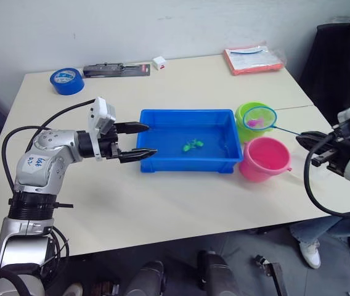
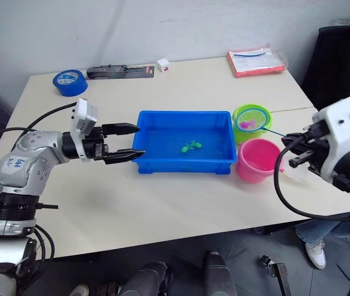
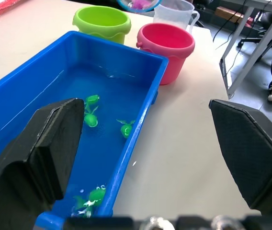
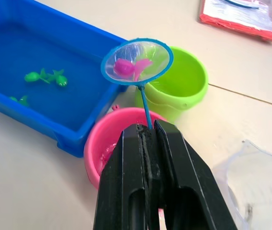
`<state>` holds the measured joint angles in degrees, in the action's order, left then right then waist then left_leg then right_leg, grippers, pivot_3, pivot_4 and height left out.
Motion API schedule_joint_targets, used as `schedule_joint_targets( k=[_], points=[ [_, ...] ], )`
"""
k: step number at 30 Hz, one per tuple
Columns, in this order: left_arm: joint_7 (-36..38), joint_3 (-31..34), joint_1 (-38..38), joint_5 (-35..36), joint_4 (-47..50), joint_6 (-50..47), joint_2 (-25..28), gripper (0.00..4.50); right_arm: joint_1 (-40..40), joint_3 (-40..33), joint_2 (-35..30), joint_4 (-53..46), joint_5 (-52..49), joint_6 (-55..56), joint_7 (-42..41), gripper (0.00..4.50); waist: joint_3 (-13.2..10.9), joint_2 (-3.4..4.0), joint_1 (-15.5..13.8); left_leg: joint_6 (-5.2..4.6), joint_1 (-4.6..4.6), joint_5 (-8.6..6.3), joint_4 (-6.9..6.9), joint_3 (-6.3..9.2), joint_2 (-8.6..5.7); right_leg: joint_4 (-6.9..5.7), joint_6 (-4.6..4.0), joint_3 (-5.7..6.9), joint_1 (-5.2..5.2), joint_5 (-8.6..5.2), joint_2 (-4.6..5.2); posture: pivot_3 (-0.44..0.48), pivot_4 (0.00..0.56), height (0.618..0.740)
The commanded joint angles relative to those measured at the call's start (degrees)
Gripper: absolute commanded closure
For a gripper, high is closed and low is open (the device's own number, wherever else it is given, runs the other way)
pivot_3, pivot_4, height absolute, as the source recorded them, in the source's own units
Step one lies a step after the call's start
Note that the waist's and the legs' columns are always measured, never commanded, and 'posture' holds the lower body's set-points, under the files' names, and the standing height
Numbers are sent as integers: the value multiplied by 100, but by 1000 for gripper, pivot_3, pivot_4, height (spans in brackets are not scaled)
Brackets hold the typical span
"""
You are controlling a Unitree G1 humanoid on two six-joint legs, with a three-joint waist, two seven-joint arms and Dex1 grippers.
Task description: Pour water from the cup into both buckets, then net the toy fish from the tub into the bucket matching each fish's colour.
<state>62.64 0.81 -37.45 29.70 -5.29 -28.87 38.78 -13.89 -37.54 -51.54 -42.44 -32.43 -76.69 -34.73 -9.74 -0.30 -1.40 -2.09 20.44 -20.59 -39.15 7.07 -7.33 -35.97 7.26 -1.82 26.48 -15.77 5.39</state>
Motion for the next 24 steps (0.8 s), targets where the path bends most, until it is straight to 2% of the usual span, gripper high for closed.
schedule_joint_targets(
  k=[1,7,13,20,24],
  points=[
    [123,66,-91,-48,-26,116,31,0,622,-540,-233,-542,101,127,-116,3710,0,0,-18,0,0,0,0,4,2,0,0,0,-2,0,0,0,150,740],
    [238,30,-130,-123,-90,149,-28,0,1871,-519,-408,-880,843,1260,-62,3710,0,-1,-23,-2,-1,1,-7,-2,-3,2,5,-1,-7,3,1,0,150,740],
    [310,20,-184,-166,-188,186,-55,0,2888,-163,-532,-949,2135,2993,2,3710,0,-2,-11,-2,-3,1,-4,-3,-1,1,5,-1,-5,3,-2,0,150,740],
    [364,-1,-269,-235,-291,217,-103,0,3554,143,-911,-768,3609,4478,-218,3710,0,-2,-14,-2,-4,1,-8,-7,-3,1,5,-3,-5,3,-1,0,150,740],
    [387,-7,-314,-263,-338,235,-134,0,3656,193,-1133,-556,4232,5158,-390,3710,0,-3,-14,-2,-5,1,-8,-7,-3,2,5,-3,-6,3,-2,0,150,740]
  ],
)
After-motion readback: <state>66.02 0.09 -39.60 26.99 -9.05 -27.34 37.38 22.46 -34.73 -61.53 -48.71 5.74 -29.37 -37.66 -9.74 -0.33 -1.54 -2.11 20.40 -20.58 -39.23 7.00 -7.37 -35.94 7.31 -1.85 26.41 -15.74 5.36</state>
